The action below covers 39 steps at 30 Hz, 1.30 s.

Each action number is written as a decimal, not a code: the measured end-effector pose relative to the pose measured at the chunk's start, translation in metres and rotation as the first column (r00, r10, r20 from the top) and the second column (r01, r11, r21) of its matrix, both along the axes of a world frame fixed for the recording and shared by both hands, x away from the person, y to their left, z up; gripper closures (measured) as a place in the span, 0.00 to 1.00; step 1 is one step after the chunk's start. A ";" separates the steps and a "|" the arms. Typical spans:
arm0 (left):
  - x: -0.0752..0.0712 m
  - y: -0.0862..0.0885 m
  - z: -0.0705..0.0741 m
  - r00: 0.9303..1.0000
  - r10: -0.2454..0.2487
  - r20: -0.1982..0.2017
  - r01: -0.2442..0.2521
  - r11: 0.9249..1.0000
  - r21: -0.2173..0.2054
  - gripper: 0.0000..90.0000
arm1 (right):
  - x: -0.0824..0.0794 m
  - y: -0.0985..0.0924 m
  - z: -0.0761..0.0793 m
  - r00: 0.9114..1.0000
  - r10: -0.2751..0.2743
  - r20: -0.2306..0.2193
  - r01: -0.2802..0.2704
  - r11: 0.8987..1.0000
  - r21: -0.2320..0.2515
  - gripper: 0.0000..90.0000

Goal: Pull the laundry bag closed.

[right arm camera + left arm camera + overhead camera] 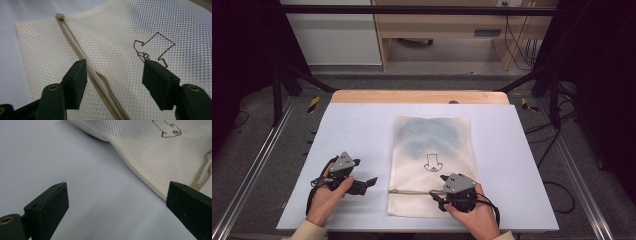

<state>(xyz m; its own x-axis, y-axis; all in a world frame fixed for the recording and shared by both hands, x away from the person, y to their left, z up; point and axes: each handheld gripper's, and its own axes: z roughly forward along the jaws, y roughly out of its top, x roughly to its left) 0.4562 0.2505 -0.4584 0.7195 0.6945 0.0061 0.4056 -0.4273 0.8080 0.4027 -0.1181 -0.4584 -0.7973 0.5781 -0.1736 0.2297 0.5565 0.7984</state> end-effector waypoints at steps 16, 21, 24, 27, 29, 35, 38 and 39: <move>0.000 0.001 0.001 1.000 0.020 -0.005 -0.020 1.000 -0.016 0.06 | 0.001 0.040 0.014 0.996 0.074 -0.040 -0.077 0.993 -0.088 0.14; 0.002 0.004 0.001 0.999 0.043 -0.005 -0.043 0.999 -0.021 0.07 | 0.008 0.068 0.028 0.981 0.178 -0.075 -0.188 0.970 -0.153 0.44; 0.002 0.004 0.002 0.999 0.051 0.000 -0.051 0.999 -0.009 0.09 | 0.012 0.080 0.034 0.972 0.216 -0.093 -0.229 0.959 -0.167 0.53; 0.002 0.004 0.001 0.998 0.057 -0.001 -0.057 0.998 -0.002 0.11 | 0.019 0.093 0.035 0.960 0.252 -0.120 -0.271 0.946 -0.179 0.62; 0.001 0.003 0.002 0.998 0.059 0.001 -0.059 0.998 -0.001 0.12 | 0.022 0.101 0.032 0.951 0.273 -0.145 -0.297 0.937 -0.183 0.66; 0.001 0.004 0.002 0.998 0.064 0.005 -0.064 0.998 0.003 0.17 | 0.029 0.119 0.023 0.933 0.309 -0.183 -0.344 0.914 -0.214 0.70; 0.001 0.004 0.002 0.998 0.067 0.003 -0.067 0.998 0.002 0.17 | 0.032 0.123 0.021 0.931 0.311 -0.191 -0.348 0.913 -0.212 0.70; 0.001 0.004 0.002 0.998 0.067 0.003 -0.067 0.998 0.002 0.17 | 0.032 0.123 0.021 0.930 0.313 -0.195 -0.352 0.911 -0.215 0.70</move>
<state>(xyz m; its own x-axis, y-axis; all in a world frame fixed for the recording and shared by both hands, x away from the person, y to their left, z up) 0.4573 0.2546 -0.4563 0.6711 0.7413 0.0096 0.4313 -0.4010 0.8082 0.4351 0.0051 -0.4369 -0.9637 0.2308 -0.1345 0.1063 0.7933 0.5995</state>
